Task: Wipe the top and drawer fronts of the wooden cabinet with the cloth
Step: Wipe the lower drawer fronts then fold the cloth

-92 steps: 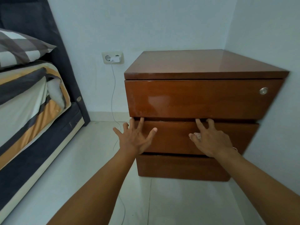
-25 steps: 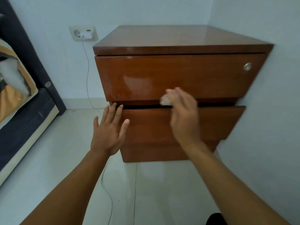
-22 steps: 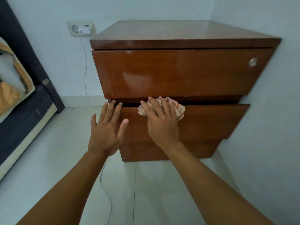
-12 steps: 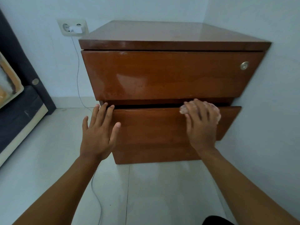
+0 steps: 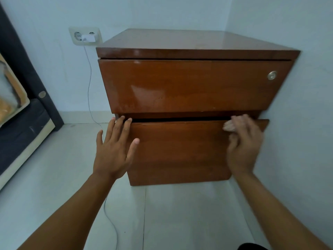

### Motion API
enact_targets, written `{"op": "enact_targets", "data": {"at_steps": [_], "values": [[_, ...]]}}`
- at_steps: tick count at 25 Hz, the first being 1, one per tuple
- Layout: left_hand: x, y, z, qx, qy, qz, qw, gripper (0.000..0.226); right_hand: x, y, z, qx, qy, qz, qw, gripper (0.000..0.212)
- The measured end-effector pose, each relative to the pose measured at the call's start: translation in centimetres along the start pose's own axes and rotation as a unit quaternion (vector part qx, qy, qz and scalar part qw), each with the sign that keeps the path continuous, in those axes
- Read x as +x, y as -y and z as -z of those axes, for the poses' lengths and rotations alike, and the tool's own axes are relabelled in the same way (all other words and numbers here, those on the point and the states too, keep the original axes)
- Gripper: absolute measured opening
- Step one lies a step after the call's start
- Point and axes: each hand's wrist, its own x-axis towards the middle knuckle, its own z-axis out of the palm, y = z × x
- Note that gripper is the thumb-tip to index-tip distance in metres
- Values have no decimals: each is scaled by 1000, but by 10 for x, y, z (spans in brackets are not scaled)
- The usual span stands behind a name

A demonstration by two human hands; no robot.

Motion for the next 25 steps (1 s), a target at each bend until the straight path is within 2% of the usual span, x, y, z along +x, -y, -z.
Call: {"op": "enact_targets", "data": {"at_steps": [3,6,9,12,15,18,22,25], "values": [[-1,5,-4,12,-12,-16,1000,69,-36,86,-38,59,55,123,989,47],[-2,7,-7,21,-35,-26,999,69,-68,146,-94,30,143,167,975,48],[2,6,-9,12,-56,-27,998,67,-96,145,-125,-43,186,167,967,59],[7,-1,-12,4,-79,-15,997,68,-99,104,-128,-68,173,175,967,63],[7,-6,-14,-1,-93,-10,996,69,-89,39,-114,-106,145,113,977,66],[4,-9,-16,7,-99,-14,995,69,-77,-19,-89,-134,118,-5,984,68],[3,-11,-18,5,-106,-16,994,68,-55,-65,-60,-93,111,-85,986,65],[3,-9,-18,4,-104,-20,994,69,-48,-70,-51,-41,80,-172,981,63]]}}
